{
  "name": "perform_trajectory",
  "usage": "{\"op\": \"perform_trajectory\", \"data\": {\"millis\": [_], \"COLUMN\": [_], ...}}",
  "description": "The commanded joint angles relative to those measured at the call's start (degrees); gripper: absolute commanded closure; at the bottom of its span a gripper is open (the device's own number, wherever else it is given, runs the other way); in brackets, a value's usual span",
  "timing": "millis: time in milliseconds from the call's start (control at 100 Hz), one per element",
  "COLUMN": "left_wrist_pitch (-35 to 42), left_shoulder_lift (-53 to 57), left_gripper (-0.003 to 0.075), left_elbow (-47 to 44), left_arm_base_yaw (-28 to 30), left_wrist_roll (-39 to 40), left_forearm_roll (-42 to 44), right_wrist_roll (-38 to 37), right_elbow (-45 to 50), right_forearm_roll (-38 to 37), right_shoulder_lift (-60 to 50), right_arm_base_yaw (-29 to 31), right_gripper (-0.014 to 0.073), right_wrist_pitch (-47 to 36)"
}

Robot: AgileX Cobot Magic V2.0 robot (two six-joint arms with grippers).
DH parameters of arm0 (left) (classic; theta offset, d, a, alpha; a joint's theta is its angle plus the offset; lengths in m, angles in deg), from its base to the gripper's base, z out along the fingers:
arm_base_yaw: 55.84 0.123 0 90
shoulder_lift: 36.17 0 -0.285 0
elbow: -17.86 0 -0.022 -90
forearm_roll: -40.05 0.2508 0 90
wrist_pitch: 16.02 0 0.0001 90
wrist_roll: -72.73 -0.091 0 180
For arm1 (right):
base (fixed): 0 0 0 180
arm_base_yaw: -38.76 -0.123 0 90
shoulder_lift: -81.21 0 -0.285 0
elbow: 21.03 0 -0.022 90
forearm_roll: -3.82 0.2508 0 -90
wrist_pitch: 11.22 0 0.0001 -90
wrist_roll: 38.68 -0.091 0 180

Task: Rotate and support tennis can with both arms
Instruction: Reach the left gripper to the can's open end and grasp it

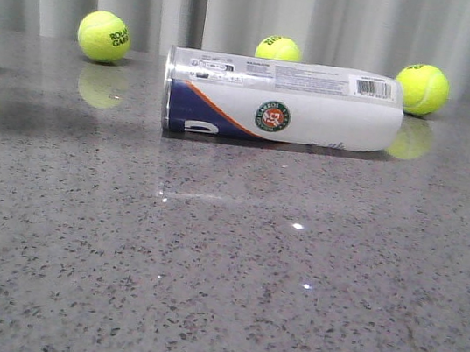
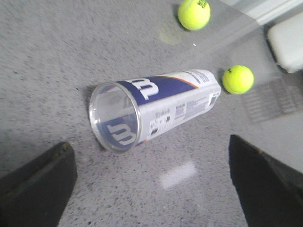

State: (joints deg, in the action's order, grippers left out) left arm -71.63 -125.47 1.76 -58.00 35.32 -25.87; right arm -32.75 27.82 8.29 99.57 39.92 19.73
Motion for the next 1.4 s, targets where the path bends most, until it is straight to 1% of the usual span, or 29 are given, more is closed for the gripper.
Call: {"op": "perform_trajectory", "data": {"millis": [0,220,310,490,610,830,970,1020,1090,1130,1140,1160,1190,1200,1210,1230,1240,1250,1280,1310,1390], "left_wrist_pitch": [-2.6,-4.1,-4.5,-4.5,-3.1,-3.4,-3.8,-3.5,-3.0,-3.0,-3.0,-2.8,-2.6,-2.5,-2.5,-2.3,-2.2,-2.2,-1.9,-1.9,-2.2], "left_shoulder_lift": [-2.0,-8.5,-10.9,-16.0,-19.0,-24.4,-26.0,-26.3,-26.3,-26.3,-26.3,-26.3,-26.3,-26.3,-26.3,-26.3,-26.3,-26.3,-26.3,-26.3,-26.3], "left_gripper": [0.0101,0.0101,0.0101,0.0101,0.0101,0.0101,0.0104,0.0118,0.0198,0.0278,0.0309,0.0342,0.0432,0.0451,0.049,0.0529,0.0568,0.0587,0.0682,0.0743,0.0741], "left_elbow": [1.7,1.9,2.7,6.7,10.5,17.1,18.2,18.2,18.2,18.2,18.2,18.2,18.2,18.2,18.2,18.2,18.2,18.2,18.2,18.2,18.2], "left_arm_base_yaw": [0.0,0.0,-0.9,-4.2,-6.3,-8.8,-10.3,-10.6,-10.8,-10.8,-10.8,-10.8,-10.8,-10.8,-10.8,-10.8,-10.8,-10.8,-10.8,-10.8,-10.8], "left_wrist_roll": [-3.1,-7.5,-8.6,-8.6,-8.6,-7.0,-7.4,-8.3,-8.7,-8.7,-8.7,-8.7,-8.7,-8.7,-8.7,-8.8,-8.8,-8.8,-8.8,-9.2,-10.6], "left_forearm_roll": [-8.1,-14.3,-16.1,-16.0,-16.0,-16.2,-19.3,-20.4,-20.9,-21.3,-21.3,-21.4,-21.4,-21.4,-21.4,-21.4,-21.4,-21.4,-21.4,-21.5,-22.1], "right_wrist_roll": [0.0,0.0,0.0,0.0,0.0,0.0,0.0,0.0,0.0,0.0,0.0,0.0,0.0,0.0,0.0,0.0,0.0,0.0,0.0,0.0,0.0], "right_elbow": [-1.4,-1.4,-1.4,-1.4,-1.4,-1.4,-1.4,-1.4,-1.4,-1.4,-1.4,-1.4,-1.4,-1.4,-1.4,-1.4,-1.4,-1.4,-1.4,-1.4,-1.4], "right_forearm_roll": [0.2,0.2,0.2,0.2,0.2,0.2,0.2,0.2,0.2,0.2,0.2,0.2,0.2,0.2,0.2,0.2,0.2,0.2,0.2,0.2,0.2], "right_shoulder_lift": [0.5,0.5,0.5,0.5,0.5,0.5,0.5,0.5,0.5,0.5,0.5,0.5,0.5,0.5,0.5,0.5,0.5,0.5,0.5,0.5,0.5], "right_arm_base_yaw": [0.4,0.4,0.4,0.4,0.4,0.4,0.4,0.4,0.4,0.4,0.4,0.4,0.4,0.4,0.4,0.4,0.4,0.4,0.4,0.4,0.4], "right_gripper": [0.0662,0.0662,0.0662,0.0662,0.0662,0.0662,0.0662,0.0662,0.0662,0.0662,0.0662,0.0662,0.0662,0.0662,0.0662,0.0662,0.0662,0.0662,0.0662,0.0662,0.0662], "right_wrist_pitch": [-4.8,-4.8,-4.8,-4.8,-4.8,-4.8,-4.8,-4.8,-4.8,-4.8,-4.8,-4.8,-4.8,-4.8,-4.8,-4.8,-4.8,-4.8,-4.8,-4.8,-4.8]}}
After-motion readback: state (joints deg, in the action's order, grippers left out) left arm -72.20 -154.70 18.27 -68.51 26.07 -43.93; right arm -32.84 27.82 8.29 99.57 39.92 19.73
